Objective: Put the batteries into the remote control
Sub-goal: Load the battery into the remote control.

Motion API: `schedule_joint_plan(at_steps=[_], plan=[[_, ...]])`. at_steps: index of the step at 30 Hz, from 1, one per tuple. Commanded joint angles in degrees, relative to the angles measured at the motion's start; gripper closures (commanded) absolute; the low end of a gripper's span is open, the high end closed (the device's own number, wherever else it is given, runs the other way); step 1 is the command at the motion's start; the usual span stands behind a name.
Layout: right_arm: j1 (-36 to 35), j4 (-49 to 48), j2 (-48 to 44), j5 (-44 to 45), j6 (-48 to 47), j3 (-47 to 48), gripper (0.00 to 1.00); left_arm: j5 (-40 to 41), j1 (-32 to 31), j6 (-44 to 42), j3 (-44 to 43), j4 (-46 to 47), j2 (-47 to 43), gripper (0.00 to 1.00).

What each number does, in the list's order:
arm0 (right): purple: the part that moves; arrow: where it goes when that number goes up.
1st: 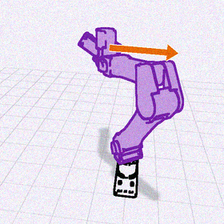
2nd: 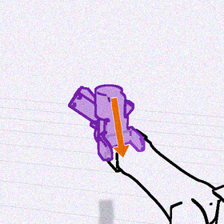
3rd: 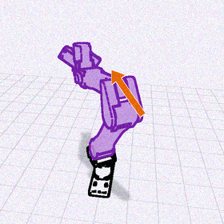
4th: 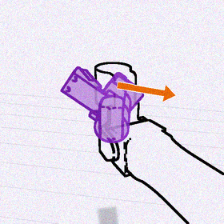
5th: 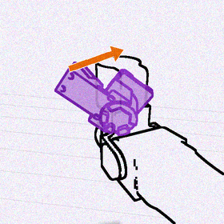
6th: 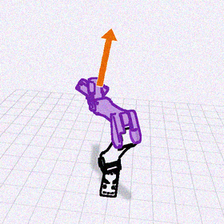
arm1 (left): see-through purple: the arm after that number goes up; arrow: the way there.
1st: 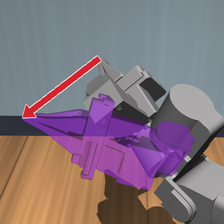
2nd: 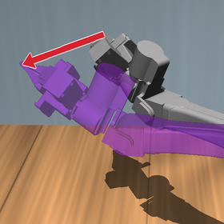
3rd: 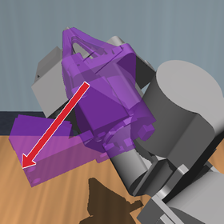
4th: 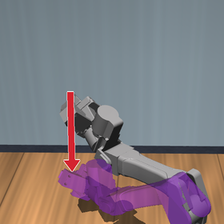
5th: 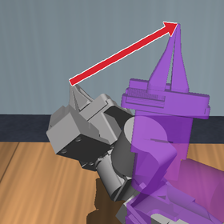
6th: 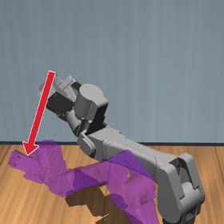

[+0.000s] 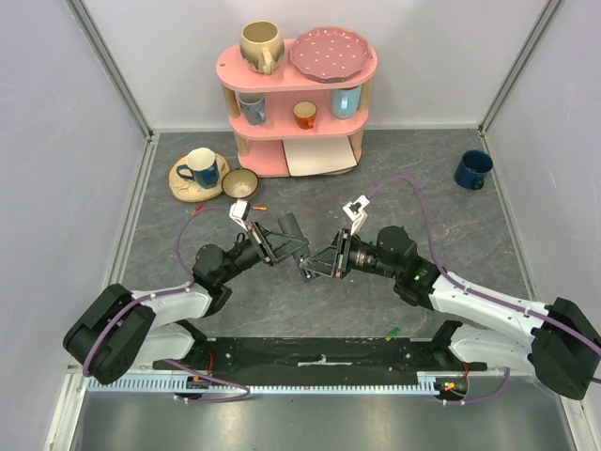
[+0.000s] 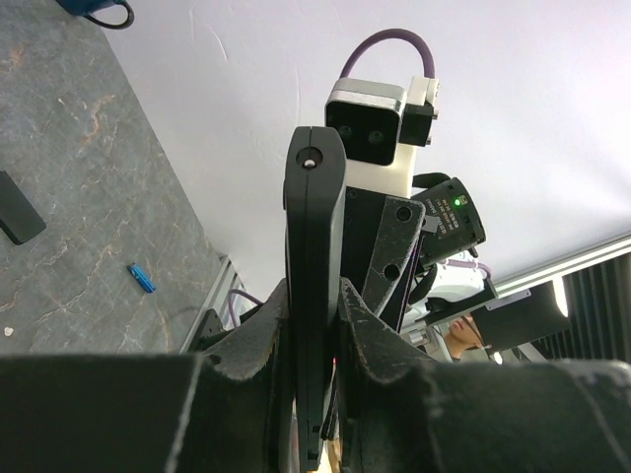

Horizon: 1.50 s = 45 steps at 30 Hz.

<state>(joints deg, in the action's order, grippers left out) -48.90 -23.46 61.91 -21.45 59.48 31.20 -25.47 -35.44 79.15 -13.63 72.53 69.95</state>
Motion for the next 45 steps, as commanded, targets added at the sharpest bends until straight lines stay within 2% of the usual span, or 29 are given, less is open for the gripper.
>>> schedule_joint_plan(at_steps=[1, 15, 18, 22, 25, 30, 36, 42, 45], plan=[[0.3, 0.6, 1.4, -0.3, -0.4, -1.0, 0.73, 0.6, -0.5, 1.1, -2.4, 18.7, -1.5, 0.98], [0.3, 0.5, 1.8, -0.5, -0.2, -1.1, 0.81, 0.7, -0.7, 1.1, -2.3, 18.8, -1.2, 0.98], [0.3, 1.3, 1.3, -0.1, -0.2, -0.5, 0.73, 0.7, -0.7, 1.0, -1.8, 18.7, -1.1, 0.98], [0.3, 3.9, 0.1, 0.4, -0.9, 1.0, 0.54, 0.7, -0.7, 0.6, -0.8, 18.7, -0.9, 0.98], [0.3, 5.2, -0.5, 0.9, -1.2, 1.8, 0.47, 0.4, -0.7, 0.6, 0.0, 18.7, 0.0, 0.98], [0.3, 6.0, -1.4, 0.5, -1.4, 3.0, 0.41, 0.4, -0.7, 0.1, 0.7, 18.8, 0.5, 0.98], [0.6, 11.6, -5.4, 1.1, -4.6, 7.0, 0.35, 0.3, -0.7, -0.2, 1.1, 18.8, 1.0, 0.98], [1.1, 14.5, -6.3, 1.1, -6.0, 7.0, 0.34, 0.2, -0.7, -0.2, 0.9, 18.7, 1.2, 0.98], [1.4, 14.3, -6.0, 1.3, -6.0, 5.5, 0.39, 0.1, -0.7, -0.1, 0.9, 18.7, 0.8, 0.98]])
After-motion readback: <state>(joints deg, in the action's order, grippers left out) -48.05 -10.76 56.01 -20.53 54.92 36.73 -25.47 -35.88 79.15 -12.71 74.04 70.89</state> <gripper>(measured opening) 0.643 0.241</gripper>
